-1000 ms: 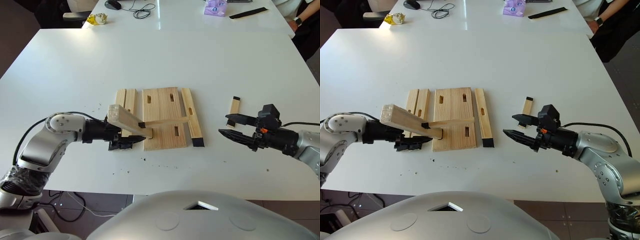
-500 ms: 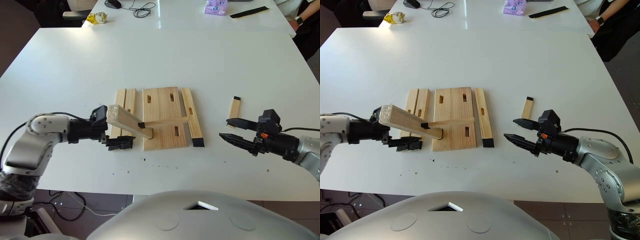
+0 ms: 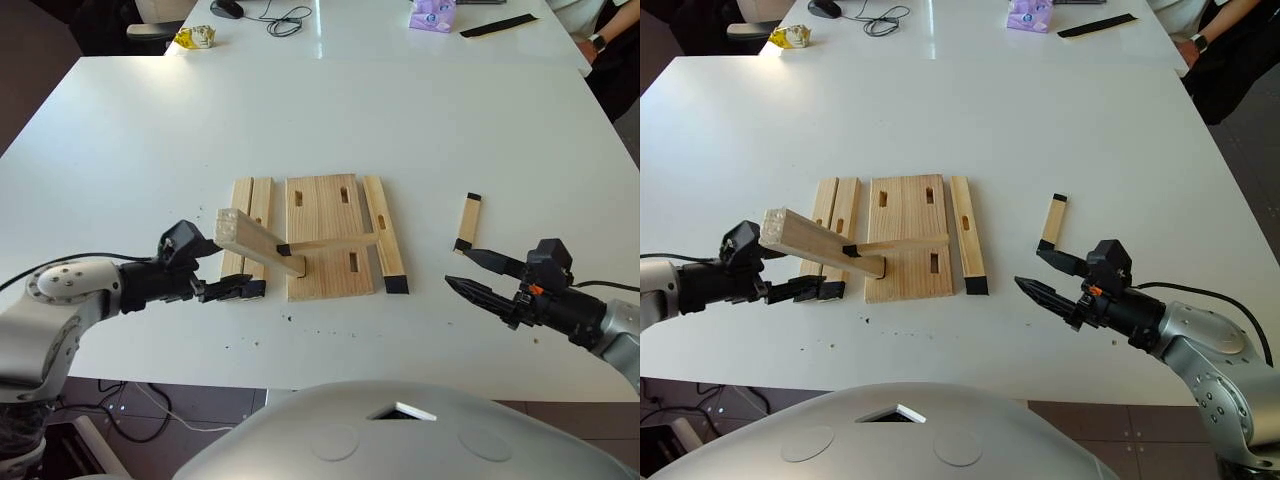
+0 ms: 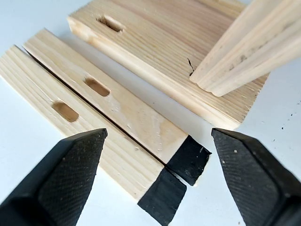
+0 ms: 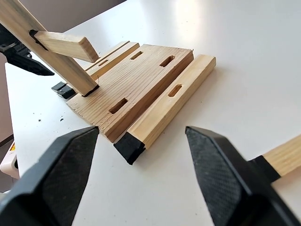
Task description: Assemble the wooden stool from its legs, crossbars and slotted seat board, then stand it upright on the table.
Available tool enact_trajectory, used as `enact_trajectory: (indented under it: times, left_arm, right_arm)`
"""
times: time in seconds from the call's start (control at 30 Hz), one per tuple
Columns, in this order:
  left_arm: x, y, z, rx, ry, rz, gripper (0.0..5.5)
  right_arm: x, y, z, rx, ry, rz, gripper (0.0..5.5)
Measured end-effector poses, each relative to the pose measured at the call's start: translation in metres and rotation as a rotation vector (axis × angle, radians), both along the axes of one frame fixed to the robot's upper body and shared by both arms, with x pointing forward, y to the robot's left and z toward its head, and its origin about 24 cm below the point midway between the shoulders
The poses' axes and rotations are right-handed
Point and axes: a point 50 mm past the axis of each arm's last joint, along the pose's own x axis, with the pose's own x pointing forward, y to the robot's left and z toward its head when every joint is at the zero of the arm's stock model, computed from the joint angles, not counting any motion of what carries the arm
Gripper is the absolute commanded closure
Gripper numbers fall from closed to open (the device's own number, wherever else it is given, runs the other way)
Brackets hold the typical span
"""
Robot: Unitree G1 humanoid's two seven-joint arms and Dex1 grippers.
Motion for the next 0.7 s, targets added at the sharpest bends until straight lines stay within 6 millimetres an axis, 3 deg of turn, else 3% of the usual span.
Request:
enact_trajectory:
  times: [0.13,0.3,0.5,0.7]
  left_arm:
    - [0.001,0.005,-0.007,0.065,-0.009,0.055,1.37]
    - [0.016,0.015,-0.004,0.082,-0.054,0.112,1.37]
    - [0.011,0.01,-0.012,0.109,-0.058,0.033,1.37]
    - [0.008,0.02,-0.021,0.185,-0.051,-0.011,1.37]
  right_arm:
    - [0.0,0.0,0.0,0.0,-0.002,0.0,2.09]
    - [0.0,0.001,0.0,-0.001,-0.006,-0.005,2.09]
    - [0.0,0.002,-0.003,-0.008,-0.005,-0.011,2.09]
    - [0.0,0.003,-0.003,-0.007,-0.004,-0.013,2.09]
